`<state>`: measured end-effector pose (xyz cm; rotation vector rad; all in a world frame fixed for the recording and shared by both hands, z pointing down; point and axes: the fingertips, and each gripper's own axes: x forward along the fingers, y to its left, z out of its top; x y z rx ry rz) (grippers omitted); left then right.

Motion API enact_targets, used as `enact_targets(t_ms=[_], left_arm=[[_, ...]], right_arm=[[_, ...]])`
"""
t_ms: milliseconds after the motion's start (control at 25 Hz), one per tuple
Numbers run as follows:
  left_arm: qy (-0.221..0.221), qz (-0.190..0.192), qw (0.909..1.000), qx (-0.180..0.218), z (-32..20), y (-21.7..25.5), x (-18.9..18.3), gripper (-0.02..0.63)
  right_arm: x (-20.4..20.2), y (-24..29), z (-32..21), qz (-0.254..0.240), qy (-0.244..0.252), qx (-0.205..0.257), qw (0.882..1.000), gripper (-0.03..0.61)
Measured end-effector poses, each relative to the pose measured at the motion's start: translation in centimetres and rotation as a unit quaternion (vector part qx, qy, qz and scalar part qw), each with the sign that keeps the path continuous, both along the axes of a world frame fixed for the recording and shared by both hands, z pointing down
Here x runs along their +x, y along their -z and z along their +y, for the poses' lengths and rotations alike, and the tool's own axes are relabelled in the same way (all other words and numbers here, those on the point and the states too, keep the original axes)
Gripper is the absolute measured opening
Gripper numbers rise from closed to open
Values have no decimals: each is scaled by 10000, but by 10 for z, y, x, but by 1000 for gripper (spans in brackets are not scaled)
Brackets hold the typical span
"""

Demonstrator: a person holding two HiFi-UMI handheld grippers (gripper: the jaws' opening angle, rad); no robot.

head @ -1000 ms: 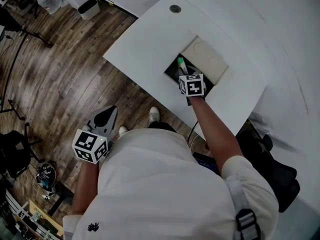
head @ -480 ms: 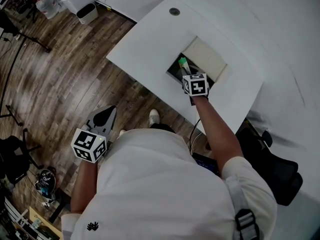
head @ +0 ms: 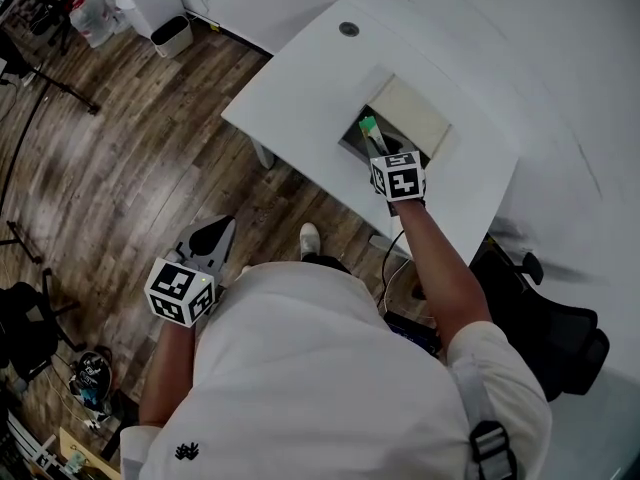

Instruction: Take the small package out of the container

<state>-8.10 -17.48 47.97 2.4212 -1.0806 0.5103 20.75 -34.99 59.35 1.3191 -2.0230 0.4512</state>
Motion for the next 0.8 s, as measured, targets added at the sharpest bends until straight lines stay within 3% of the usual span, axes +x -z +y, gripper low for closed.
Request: enact_targets(t_ms=[800], left_arm=[[-255,130,9995,108,60,0,-62,6]], right_arm=[[-88,62,124,-367,254,231,9987,92]])
